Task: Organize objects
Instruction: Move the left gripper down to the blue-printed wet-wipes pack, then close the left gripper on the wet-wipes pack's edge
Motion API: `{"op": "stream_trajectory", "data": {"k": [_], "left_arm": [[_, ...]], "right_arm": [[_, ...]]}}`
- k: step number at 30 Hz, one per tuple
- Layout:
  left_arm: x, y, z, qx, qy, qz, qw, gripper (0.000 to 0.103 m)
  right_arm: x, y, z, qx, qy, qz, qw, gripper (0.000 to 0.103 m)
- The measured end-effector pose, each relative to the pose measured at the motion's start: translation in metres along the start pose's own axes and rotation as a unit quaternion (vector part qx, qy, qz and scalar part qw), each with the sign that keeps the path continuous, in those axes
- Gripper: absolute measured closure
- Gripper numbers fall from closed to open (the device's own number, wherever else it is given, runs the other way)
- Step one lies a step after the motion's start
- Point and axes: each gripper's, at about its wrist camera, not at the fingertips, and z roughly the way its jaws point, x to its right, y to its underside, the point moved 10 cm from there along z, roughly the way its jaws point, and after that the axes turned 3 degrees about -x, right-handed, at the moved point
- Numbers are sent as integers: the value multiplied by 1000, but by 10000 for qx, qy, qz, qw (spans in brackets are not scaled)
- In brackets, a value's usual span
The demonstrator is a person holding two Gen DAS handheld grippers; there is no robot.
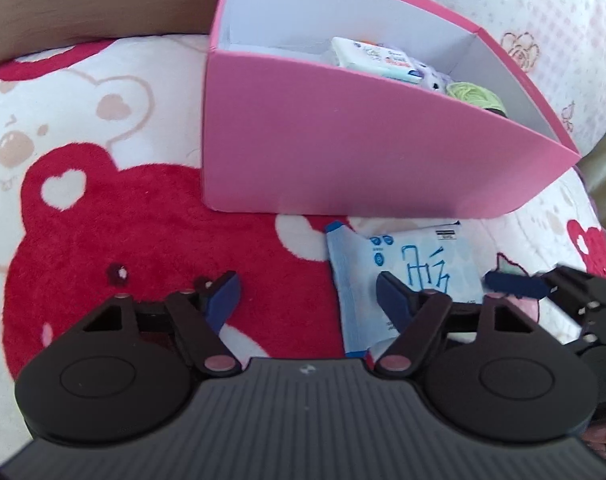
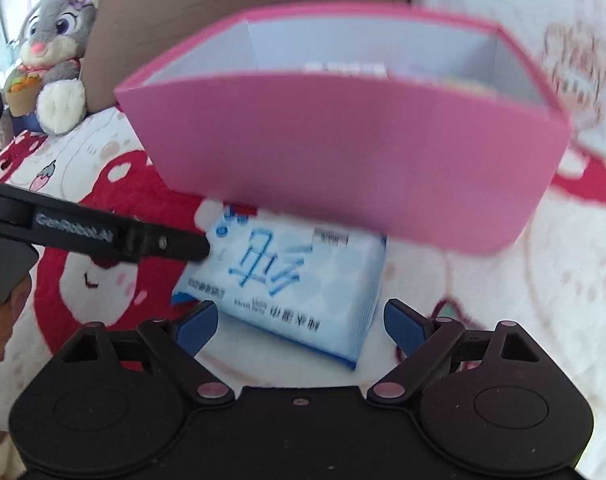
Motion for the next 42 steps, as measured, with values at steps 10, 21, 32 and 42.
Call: {"op": "stream_trajectory", "data": {"k": [10, 21, 32, 42], "left_arm": [[20, 5, 6, -58, 617, 158, 9980, 73], [11, 7, 7, -258, 481, -43, 9985, 74], [18, 8, 6, -144, 804, -20, 9967, 82], [22, 6, -5, -112, 709, 69, 9974, 82]], "right_arm": [[1, 0, 3, -244, -518, 340, 9978, 10], [9, -7, 12, -207, -358, 892, 9952, 28], [7, 3, 5, -41, 197, 550, 9983, 39], [-3, 2, 7, -16, 548, 333, 9979, 39]]}}
